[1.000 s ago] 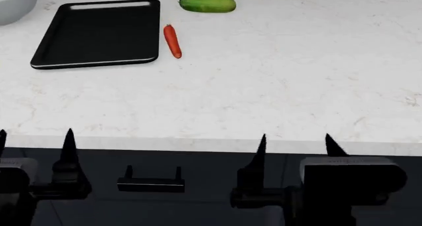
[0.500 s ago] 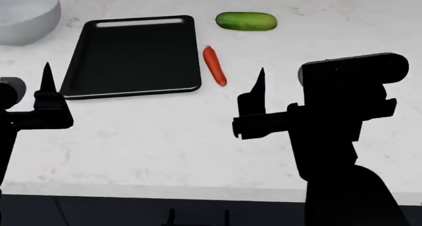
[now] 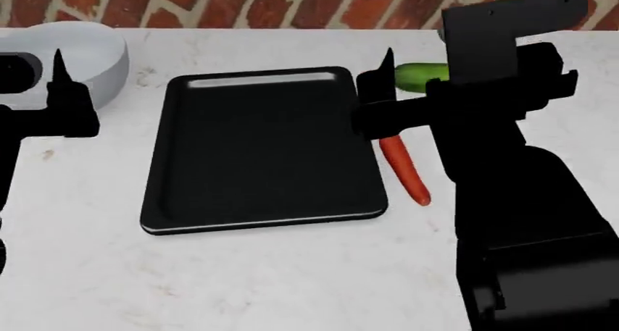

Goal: Place the two vegetables and bowl onto the tray for setting up a vegetable dip station.

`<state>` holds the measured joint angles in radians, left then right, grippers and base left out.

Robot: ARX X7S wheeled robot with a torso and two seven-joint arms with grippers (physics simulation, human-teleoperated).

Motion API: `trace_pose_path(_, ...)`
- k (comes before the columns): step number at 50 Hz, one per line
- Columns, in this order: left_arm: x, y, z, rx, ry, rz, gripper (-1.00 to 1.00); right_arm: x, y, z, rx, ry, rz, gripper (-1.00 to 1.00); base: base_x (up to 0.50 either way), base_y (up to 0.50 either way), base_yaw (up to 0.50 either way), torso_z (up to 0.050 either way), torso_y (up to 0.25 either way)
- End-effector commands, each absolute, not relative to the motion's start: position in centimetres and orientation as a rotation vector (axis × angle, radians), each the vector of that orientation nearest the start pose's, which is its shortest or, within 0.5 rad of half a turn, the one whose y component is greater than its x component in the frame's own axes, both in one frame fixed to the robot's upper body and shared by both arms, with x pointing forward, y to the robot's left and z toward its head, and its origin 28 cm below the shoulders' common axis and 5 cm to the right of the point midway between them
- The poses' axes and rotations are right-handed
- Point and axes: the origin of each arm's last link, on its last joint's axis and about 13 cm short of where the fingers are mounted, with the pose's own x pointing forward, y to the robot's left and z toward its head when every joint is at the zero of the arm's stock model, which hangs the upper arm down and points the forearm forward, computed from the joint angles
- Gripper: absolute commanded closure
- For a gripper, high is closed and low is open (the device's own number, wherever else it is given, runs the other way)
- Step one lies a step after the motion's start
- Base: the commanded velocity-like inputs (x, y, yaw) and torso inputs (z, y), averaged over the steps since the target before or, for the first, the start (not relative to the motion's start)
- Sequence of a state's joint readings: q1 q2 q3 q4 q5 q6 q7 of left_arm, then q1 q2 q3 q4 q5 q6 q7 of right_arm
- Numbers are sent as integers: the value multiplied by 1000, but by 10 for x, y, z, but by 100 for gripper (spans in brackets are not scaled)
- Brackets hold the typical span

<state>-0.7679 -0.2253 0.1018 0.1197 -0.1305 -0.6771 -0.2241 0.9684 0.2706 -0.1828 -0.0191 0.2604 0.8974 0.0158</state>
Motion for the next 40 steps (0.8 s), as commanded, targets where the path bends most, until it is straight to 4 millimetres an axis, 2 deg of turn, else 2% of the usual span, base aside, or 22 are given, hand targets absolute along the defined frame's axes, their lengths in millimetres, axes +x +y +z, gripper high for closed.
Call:
trace_pose_path(1, 352, 244, 224, 149, -176, 219, -100, 373, -142, 251, -126, 4, 48, -100, 465, 270, 0, 0, 0)
trace_pose_path(6, 354, 243, 226, 153, -177, 220, -100, 378, -144, 245, -143, 54, 25, -100, 463, 267, 0, 0, 0)
trace_pose_path(11, 351, 244, 228, 142, -185, 220, -100, 374, -147, 242, -188, 56, -24, -100, 38, 0, 0, 0, 2)
trace_pose_path(18, 349, 243, 224, 144, -181, 210, -100, 369, -145, 235, -207, 60, 11, -100, 0, 0, 500, 0, 0)
trace_pose_path(30, 347, 240, 228, 153, -187, 208, -100, 363, -147, 238, -163, 23, 12, -100, 0, 0, 500, 0, 0)
trace_pose_path(33, 347, 241, 227, 162, -184, 210, -100, 361, -148, 238, -162, 32, 7, -100, 0, 0, 0, 0, 0)
trace_pose_path(35, 346, 241, 230, 157, -189, 211, -100, 360, -148, 238, -114, 36, 64, -100, 109, -416, 0, 0, 0)
trace_pose_path(40, 347, 241, 227, 153, -189, 207, -100, 361, -150, 235, -88, 31, 54, -100, 251, -448, 0, 0, 0)
